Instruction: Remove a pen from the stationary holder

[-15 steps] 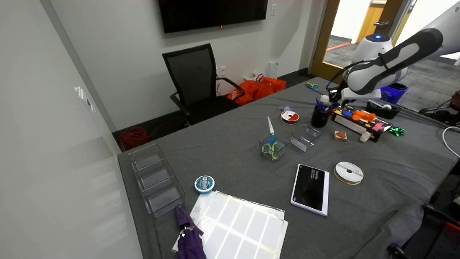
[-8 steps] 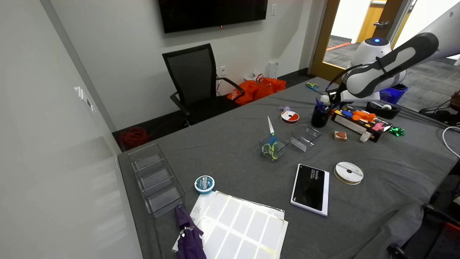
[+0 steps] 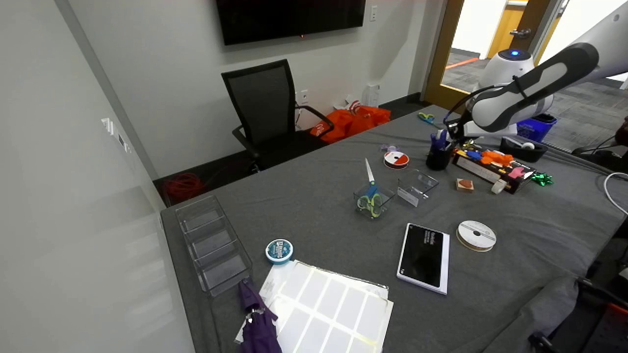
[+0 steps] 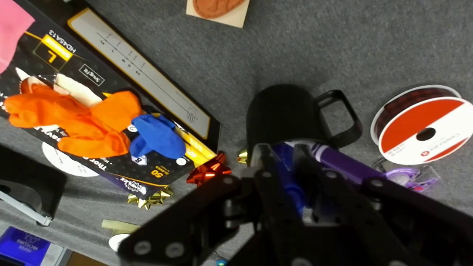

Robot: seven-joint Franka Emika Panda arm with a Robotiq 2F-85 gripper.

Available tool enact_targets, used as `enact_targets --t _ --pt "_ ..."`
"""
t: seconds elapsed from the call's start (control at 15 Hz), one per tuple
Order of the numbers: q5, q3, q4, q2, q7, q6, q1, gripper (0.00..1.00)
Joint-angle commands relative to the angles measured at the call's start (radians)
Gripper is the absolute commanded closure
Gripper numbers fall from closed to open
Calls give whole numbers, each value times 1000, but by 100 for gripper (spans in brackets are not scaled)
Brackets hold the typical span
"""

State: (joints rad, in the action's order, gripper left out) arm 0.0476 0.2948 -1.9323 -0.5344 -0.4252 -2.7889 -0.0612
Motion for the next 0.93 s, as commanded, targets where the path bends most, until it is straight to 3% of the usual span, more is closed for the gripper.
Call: enact_targets --t 0.0,0.53,0.87 --pt "-27 -17 -16 35 48 -3 -15 95" --pt "-34 -41 -53 120 72 5 -19 95" --pt "-59 -78 -141 224 170 27 -47 95"
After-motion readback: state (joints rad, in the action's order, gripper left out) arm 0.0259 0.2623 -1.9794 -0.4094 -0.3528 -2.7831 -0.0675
